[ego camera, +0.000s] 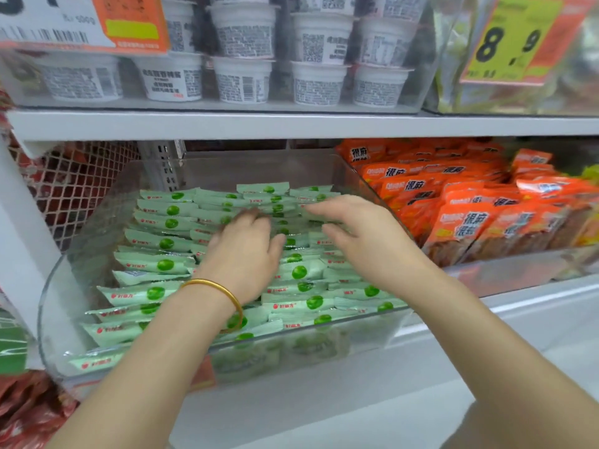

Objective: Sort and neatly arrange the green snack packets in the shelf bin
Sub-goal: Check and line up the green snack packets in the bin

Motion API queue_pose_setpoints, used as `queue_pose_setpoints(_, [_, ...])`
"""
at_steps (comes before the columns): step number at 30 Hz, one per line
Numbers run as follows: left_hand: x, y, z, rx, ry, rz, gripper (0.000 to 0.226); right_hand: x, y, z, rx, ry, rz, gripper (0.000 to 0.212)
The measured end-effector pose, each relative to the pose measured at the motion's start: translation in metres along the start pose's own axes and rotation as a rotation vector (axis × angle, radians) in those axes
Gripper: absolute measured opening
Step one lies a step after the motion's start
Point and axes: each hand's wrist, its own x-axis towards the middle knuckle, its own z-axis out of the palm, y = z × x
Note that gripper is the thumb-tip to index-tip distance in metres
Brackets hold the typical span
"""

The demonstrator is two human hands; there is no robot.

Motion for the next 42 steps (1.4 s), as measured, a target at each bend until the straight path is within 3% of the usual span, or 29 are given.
queue_pose_setpoints(3, [-0.019,0.011,0.004,0.033,-0.001,0.086,0.049,-0.033,0.003,-0.018,0.045,0.015,-0.020,0.029])
queue_pose_setpoints(8, [-0.038,0.020,0.008,0.091,-0.088,0.103,0.059,-0.054,0.012,-0.026,-0.028,-0.139,-0.053,0.016])
queue_pose_setpoints(15, [-0.039,0.018,0.010,0.189,-0.135,0.094,0.061,-0.057,0.017,-0.024,-0.227,-0.210,-0.113,0.016])
queue_pose_setpoints(23, [-0.039,0.017,0.010,0.154,-0.144,0.093,0.056,-0.062,0.014,-0.025,-0.205,-0.248,-0.085,0.009])
queue_pose_setpoints(29, [-0.040,0.016,0.012,0.173,-0.139,0.101,0.058,-0.067,0.012,-0.033,-0.219,-0.187,-0.084,0.011])
queue_pose_setpoints(31, [-0.040,0.015,0.011,0.165,-0.137,0.104,0.059,-0.066,0.013,-0.034,-0.255,-0.041,-0.122,0.007])
queue_pose_setpoints(33, [-0.040,0.016,0.011,0.139,-0.137,0.107,0.065,-0.063,0.014,-0.037,-0.211,0.216,-0.216,0.009])
queue_pose_setpoints(36, [-0.039,0.021,0.007,-0.008,0.014,0.136,0.073,-0.057,0.017,-0.037,-0.006,0.438,-0.293,0.015])
queue_pose_setpoints(38, [-0.042,0.031,-0.002,-0.323,0.120,0.177,0.065,-0.053,0.018,-0.035,0.122,0.481,-0.267,0.014])
queue_pose_setpoints(40, [-0.048,0.044,-0.012,-0.705,0.057,0.259,0.042,-0.048,0.014,-0.036,0.237,0.520,-0.246,0.012])
queue_pose_setpoints(42, [-0.052,0.054,-0.015,-0.881,-0.039,0.341,0.030,-0.044,0.009,-0.036,0.352,0.551,-0.218,0.010])
